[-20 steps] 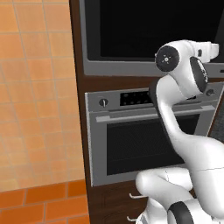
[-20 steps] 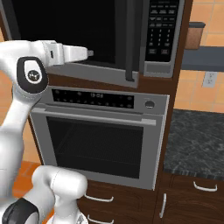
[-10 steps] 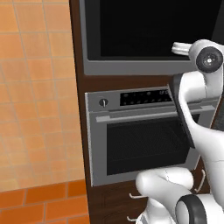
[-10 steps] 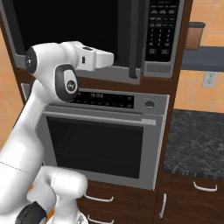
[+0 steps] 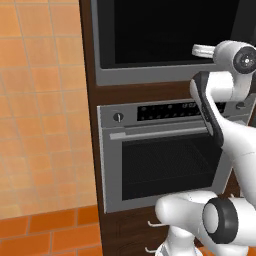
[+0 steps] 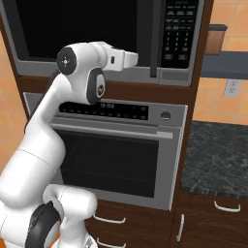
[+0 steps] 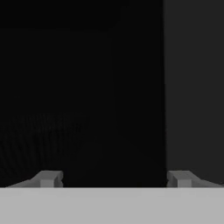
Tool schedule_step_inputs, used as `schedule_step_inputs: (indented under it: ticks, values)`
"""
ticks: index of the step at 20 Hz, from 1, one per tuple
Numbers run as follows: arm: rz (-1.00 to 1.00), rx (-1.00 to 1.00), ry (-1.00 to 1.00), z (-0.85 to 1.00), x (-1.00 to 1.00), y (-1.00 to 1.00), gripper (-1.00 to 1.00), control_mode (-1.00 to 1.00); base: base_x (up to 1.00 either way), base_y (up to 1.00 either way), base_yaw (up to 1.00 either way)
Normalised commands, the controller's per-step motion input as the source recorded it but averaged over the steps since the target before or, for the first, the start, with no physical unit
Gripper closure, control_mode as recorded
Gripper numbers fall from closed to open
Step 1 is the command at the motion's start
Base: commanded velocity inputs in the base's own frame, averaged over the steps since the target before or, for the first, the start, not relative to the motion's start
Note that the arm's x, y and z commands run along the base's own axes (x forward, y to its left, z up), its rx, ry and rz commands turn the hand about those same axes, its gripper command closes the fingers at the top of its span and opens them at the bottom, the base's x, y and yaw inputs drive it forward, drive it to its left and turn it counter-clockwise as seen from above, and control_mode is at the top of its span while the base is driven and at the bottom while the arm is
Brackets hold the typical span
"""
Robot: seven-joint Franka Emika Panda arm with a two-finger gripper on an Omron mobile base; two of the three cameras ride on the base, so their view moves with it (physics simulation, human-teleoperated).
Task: Open the microwave, place the bowl with waffle inside the microwave, then close the microwave door and turn it on.
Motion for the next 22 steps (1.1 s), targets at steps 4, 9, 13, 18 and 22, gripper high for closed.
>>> schedule_step_inputs:
  ticks: [4,9,13,18,22]
  values:
    - [0.11,0.00,0.05,0.00,0.50,0.00,-1.00,-1.00,0.00,0.00,0.00]
    - [0.10,0.02,-0.04,0.00,-0.38,-0.03,-1.00,-1.00,0.00,0.00,0.00]
    - [0.14,0.01,-0.14,0.00,-0.85,-0.24,-1.00,-1.00,0.00,0.00,0.00]
    - [0.15,0.00,-0.11,-0.03,-0.74,-0.41,-1.00,-1.00,0.00,0.00,0.00]
    - [0.08,-0.05,-0.07,-0.01,-0.04,-0.75,-1.00,-1.00,0.00,0.00,0.00]
